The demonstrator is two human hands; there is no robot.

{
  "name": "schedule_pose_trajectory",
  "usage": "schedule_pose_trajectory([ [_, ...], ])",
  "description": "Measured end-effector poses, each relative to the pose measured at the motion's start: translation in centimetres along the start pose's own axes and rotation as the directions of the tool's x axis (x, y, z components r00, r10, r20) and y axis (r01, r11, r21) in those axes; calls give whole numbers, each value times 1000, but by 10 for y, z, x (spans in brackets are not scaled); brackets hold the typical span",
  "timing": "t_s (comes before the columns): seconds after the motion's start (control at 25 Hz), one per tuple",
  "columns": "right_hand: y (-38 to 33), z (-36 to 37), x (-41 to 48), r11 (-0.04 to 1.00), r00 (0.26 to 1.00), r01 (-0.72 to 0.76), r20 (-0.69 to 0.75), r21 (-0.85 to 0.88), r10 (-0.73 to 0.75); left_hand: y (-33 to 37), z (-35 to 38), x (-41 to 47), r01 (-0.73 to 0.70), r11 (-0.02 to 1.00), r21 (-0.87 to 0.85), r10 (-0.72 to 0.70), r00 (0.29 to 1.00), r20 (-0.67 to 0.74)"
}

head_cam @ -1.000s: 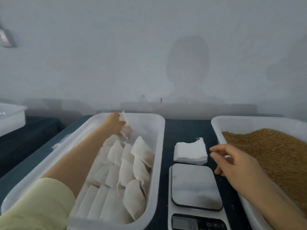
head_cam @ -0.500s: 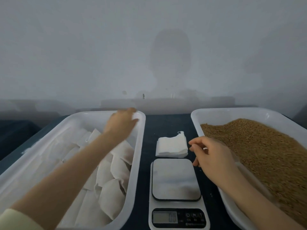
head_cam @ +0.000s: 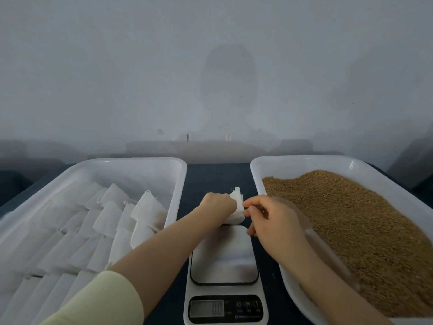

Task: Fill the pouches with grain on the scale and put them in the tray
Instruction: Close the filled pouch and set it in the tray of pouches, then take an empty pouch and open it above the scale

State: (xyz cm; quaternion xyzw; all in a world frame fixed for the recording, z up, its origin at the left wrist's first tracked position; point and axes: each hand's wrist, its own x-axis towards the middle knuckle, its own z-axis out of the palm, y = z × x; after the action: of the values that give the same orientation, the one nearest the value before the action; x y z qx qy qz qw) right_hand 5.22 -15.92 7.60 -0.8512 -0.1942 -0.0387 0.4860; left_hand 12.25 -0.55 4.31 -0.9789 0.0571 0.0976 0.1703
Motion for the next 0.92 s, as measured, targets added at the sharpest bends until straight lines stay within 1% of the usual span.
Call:
schedule_pose_trajectory([
  [0.08,-2,2,0,1000,1000,10,4,7,-10,-1,-1,1,49,996,-77,-52,998,-40],
  [0.12,-2,2,0,1000,1000,13,8,7,-13,-2,-1,3,86,987,-134,-91,995,-38],
  [0.2,-2,1,0,1000,1000,19,15,-1,-19,-6,-2,6,176,937,-303,-188,982,-9],
  [0.28,0,0,-1,1000,1000,22,16,4,-22,-14,-2,7,247,833,-495,-284,959,-1],
  [0.4,0,0,0,1000,1000,27,10,14,-28,-26,1,6,265,666,-698,-450,888,-92],
  [0.48,0,1,1,1000,1000,29,5,7,-29,-31,0,2,214,537,-816,-562,812,-157],
  [0.56,0,1,1,1000,1000,21,0,0,-21,-35,-14,-5,76,366,-927,-682,700,-212],
  [0.6,1,2,2,1000,1000,17,-4,-6,-17,-38,-24,-10,4,277,-961,-731,650,-208],
  [0.64,1,1,2,1000,1000,13,-10,-8,-13,-41,-35,-16,-57,197,-979,-758,624,-189],
  [0.68,2,1,2,1000,1000,10,-19,-2,-11,-43,-44,-24,-106,126,-986,-764,624,-165],
  [0.72,2,0,2,1000,1000,6,-29,19,-5,-43,-49,-35,-151,57,-987,-744,653,-143],
  [0.76,1,0,2,998,999,-2,-41,55,5,-42,-50,-48,-202,-11,-979,-698,702,-137],
  [0.84,-2,-3,4,989,999,-2,-53,147,10,-33,-41,-79,-326,-155,-932,-532,823,-200],
  [0.88,-4,-4,5,983,999,6,-49,185,3,-27,-32,-94,-351,-242,-905,-423,877,-227],
  [0.92,-6,-5,6,976,999,11,-40,216,-3,-22,-23,-107,-338,-318,-886,-313,919,-238],
])
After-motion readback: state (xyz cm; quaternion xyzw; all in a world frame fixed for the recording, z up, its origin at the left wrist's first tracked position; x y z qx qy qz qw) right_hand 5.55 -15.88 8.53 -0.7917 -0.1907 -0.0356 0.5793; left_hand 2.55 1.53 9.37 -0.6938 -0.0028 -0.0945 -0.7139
